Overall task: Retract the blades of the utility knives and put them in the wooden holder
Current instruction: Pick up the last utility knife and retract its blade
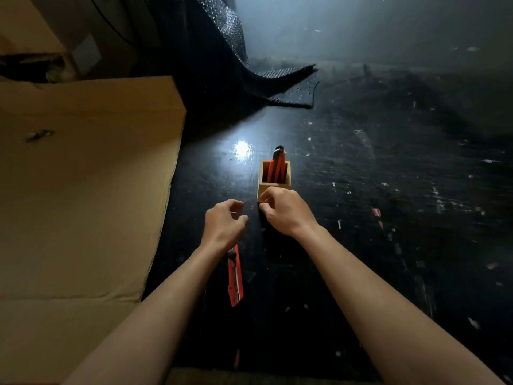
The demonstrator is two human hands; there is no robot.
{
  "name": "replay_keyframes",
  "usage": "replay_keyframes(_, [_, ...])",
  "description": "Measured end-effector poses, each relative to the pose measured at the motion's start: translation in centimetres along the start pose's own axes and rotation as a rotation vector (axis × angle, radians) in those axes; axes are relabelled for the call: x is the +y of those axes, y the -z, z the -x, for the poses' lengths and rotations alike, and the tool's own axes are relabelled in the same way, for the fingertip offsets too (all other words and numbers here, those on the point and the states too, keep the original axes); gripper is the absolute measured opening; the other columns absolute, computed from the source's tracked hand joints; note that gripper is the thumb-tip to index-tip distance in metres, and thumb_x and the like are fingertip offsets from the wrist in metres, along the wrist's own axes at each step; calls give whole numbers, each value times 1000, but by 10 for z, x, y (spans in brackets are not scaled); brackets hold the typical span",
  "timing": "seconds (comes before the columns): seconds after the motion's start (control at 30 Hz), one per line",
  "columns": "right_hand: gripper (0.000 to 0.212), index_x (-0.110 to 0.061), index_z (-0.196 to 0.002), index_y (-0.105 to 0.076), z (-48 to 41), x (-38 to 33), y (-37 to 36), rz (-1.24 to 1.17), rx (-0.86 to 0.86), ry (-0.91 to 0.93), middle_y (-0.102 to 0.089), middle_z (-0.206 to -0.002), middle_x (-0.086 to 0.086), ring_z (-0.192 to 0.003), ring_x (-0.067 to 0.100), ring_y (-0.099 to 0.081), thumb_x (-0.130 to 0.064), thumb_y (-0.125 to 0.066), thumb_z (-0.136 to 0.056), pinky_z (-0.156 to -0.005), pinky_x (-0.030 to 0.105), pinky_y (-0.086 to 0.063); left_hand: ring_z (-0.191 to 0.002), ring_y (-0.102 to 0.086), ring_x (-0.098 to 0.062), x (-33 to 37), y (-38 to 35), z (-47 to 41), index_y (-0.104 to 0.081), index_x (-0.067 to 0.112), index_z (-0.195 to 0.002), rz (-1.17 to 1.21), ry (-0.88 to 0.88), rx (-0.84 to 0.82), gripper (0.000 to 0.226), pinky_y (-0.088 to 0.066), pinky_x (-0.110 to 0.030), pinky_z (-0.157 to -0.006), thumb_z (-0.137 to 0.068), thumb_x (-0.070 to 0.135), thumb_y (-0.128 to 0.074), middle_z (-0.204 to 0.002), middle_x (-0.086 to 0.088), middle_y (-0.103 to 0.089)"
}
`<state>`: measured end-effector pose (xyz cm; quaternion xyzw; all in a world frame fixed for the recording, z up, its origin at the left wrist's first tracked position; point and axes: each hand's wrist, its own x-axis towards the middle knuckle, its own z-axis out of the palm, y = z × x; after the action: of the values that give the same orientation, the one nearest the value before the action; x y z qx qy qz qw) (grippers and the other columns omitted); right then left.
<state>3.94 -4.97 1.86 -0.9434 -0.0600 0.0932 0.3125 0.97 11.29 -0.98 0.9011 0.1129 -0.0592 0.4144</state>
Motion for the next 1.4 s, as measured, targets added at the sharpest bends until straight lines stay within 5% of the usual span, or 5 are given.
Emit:
replay_keyframes(0.27, [27, -20, -121, -67, 50, -3, -61, 99, -315, -91, -71, -117, 5, -105, 25, -67, -25, -62, -95, -89, 44, -58, -99, -69, -14, -66, 10, 62, -73, 12, -123, -110, 158, -59, 37, -47, -19, -87, -85, 14, -75, -117, -4, -77])
replay_keyframes(0.57, [17, -17, -110, -68, 87, -9, -109, -91, -283, -239, -71, -99, 4, -90, 20, -70, -13, -62, -95, -82, 39, -61, -98, -70, -9, -96, -9, 92, -76, 14, -118, -4, 227, -170, 32, -50, -16, -82, -86, 8, -75, -112, -1, -78])
replay_keyframes(0.9, [29, -21, -116, -70, 109, 2, -111, -360, -263, -343, -75, -93, -4, -83, 7, -74, -15, -77, -88, -72, 26, -62, -94, -78, -21, -103, -24, 104, -75, 15, -114, 392, 409, -184, 28, -63, -46, -90, -91, 2, -69, -98, -4, -80])
replay_keyframes(1.07, [31, -22, -116, -70, 108, 2, -89, -455, -216, -319, -77, -92, -2, -78, 7, -76, -9, -76, -88, -65, 20, -60, -99, -77, -25, -81, -16, 99, -73, 10, -119, 516, 362, -253, 29, -64, -45, -89, -96, -3, -62, -110, -11, -77])
replay_keyframes(1.4, [33, -15, -115, -68, 93, -14, -10, -622, -3, -107, -76, -100, 7, -92, 21, -76, -4, -77, -85, -83, 46, -64, -96, -80, -19, 2, 32, 80, -75, 9, -116, 560, 9, -184, 26, -65, -32, -78, -92, -1, -71, -105, -6, -81])
